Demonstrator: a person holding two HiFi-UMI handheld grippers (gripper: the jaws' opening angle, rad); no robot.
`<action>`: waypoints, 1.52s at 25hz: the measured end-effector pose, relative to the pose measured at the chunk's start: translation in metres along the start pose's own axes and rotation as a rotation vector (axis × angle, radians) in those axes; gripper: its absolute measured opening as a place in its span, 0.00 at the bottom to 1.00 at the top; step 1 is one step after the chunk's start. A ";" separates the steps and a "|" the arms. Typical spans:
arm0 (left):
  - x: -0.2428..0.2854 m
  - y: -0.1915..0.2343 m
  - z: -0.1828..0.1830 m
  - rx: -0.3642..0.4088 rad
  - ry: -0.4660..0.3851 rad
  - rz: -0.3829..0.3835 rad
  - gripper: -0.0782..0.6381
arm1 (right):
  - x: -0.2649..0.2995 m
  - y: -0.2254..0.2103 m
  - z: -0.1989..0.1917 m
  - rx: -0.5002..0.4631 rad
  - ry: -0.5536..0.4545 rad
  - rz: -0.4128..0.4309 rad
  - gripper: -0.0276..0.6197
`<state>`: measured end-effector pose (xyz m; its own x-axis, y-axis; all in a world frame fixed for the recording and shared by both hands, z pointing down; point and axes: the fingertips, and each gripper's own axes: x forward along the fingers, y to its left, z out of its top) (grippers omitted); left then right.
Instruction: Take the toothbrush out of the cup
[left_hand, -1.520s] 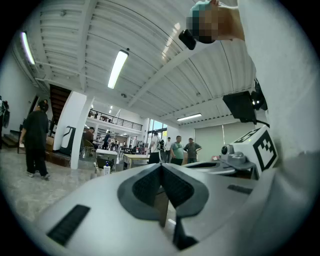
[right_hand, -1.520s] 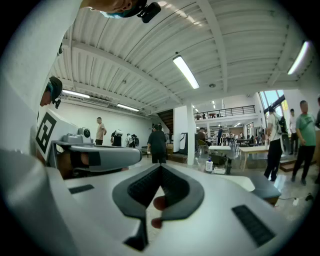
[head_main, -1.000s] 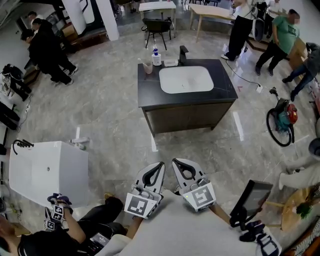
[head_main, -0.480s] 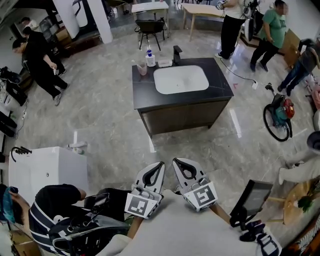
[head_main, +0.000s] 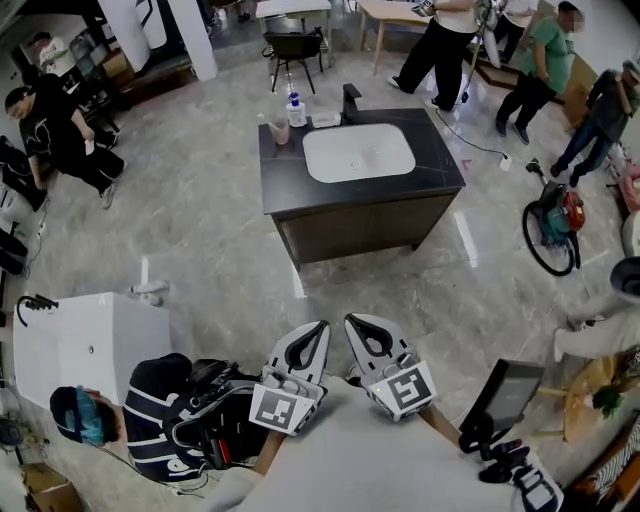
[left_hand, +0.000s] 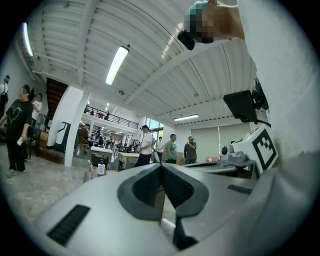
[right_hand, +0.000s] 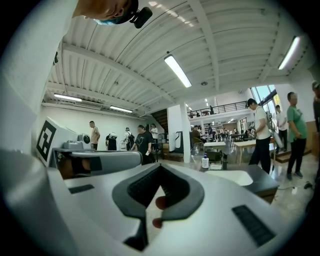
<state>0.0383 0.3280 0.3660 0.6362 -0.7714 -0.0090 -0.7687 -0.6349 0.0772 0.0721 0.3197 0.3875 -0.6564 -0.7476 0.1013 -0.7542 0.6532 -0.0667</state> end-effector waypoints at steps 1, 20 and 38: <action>0.000 0.001 0.002 -0.012 -0.004 0.002 0.11 | 0.001 0.000 0.000 -0.002 0.004 -0.001 0.05; -0.006 0.041 0.002 -0.075 -0.022 -0.053 0.11 | 0.044 0.016 0.013 -0.068 -0.068 -0.052 0.05; 0.048 0.106 -0.020 -0.022 0.026 -0.004 0.11 | 0.118 -0.036 0.011 -0.069 -0.064 0.008 0.05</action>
<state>-0.0114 0.2246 0.3939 0.6412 -0.7672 0.0167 -0.7646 -0.6369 0.0987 0.0215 0.2061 0.3908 -0.6637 -0.7470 0.0375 -0.7475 0.6643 0.0017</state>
